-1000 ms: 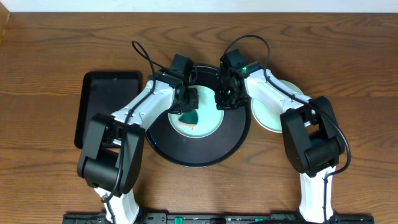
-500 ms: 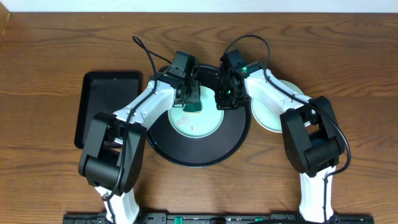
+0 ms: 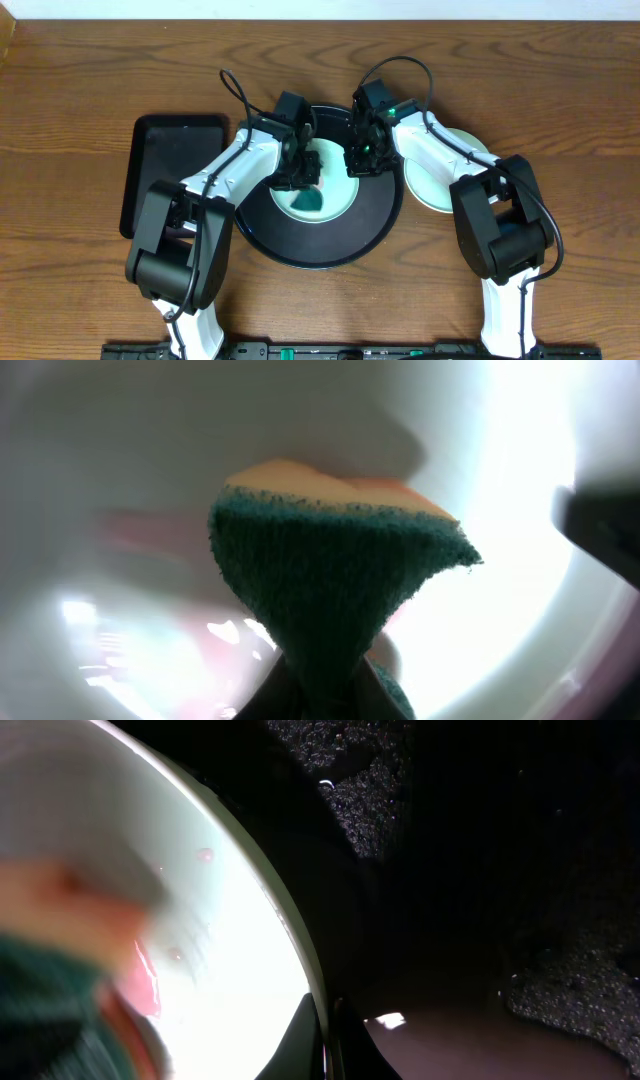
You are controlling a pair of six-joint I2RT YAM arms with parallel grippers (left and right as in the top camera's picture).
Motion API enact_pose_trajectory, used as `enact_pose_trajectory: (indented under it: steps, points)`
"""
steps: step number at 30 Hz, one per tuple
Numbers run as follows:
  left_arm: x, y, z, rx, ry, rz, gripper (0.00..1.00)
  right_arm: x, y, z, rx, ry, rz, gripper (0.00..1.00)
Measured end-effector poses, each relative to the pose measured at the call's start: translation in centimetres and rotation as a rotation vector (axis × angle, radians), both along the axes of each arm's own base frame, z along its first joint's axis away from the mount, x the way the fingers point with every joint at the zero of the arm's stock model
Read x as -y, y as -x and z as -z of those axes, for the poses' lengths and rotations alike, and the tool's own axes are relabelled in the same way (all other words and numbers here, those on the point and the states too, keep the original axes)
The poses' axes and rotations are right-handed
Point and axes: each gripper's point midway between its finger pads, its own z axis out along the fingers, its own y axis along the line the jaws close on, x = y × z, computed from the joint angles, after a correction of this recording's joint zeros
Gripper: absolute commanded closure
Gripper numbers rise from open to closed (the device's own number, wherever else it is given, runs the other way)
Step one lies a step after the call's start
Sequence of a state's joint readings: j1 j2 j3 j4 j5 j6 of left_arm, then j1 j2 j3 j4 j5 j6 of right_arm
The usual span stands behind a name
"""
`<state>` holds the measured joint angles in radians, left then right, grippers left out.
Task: Clean dirty plates on tray and stack at the side
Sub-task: 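Scrub the plate with the sponge in the left gripper, right holding rim, then withdraw the left gripper and grip the plate rim with the right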
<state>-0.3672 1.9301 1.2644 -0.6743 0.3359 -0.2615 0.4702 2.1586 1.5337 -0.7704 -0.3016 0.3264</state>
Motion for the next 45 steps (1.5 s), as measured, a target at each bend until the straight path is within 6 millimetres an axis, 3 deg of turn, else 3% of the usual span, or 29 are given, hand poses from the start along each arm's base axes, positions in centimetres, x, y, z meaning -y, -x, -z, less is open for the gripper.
enact_pose_trajectory:
  steps: [3,8,17,21,26,30,38,41,45]
  points:
    - [1.3,0.1,-0.4,0.004,0.071,0.046,0.93,0.0,0.0,0.0,0.000,0.000,0.000,0.99]
    - [1.7,-2.0,-0.6,0.102,0.078,0.066,0.93,0.0,0.0,0.0,0.000,0.000,0.000,0.99]
    - [-2.9,-5.7,-0.1,0.267,-0.215,-0.068,0.93,-0.2,0.2,0.0,-0.005,-0.010,-0.004,0.99]
    - [-3.9,-5.9,-0.1,0.277,-0.272,-0.099,0.93,-0.4,0.2,0.0,-0.007,-0.014,-0.004,0.99]
    - [-6.1,-4.7,-0.8,0.210,-0.337,-0.131,0.93,-0.4,0.2,0.0,-0.007,-0.015,-0.004,0.99]
    - [-8.3,-4.3,-4.1,0.200,-0.356,-0.181,0.93,-0.4,0.2,0.0,-0.007,-0.015,-0.004,0.99]
    - [-12.5,-3.9,-16.8,0.430,-0.277,-0.333,0.93,-0.4,0.3,-0.1,-0.003,-0.019,-0.025,0.99]
    - [-15.5,-3.0,-18.5,0.441,-0.290,-0.411,0.93,-0.4,0.5,-0.5,0.005,-0.017,-0.032,0.99]
    - [-19.1,-2.3,-18.0,0.393,-0.326,-0.497,0.93,0.0,1.0,-2.8,0.062,0.024,-0.048,0.99]
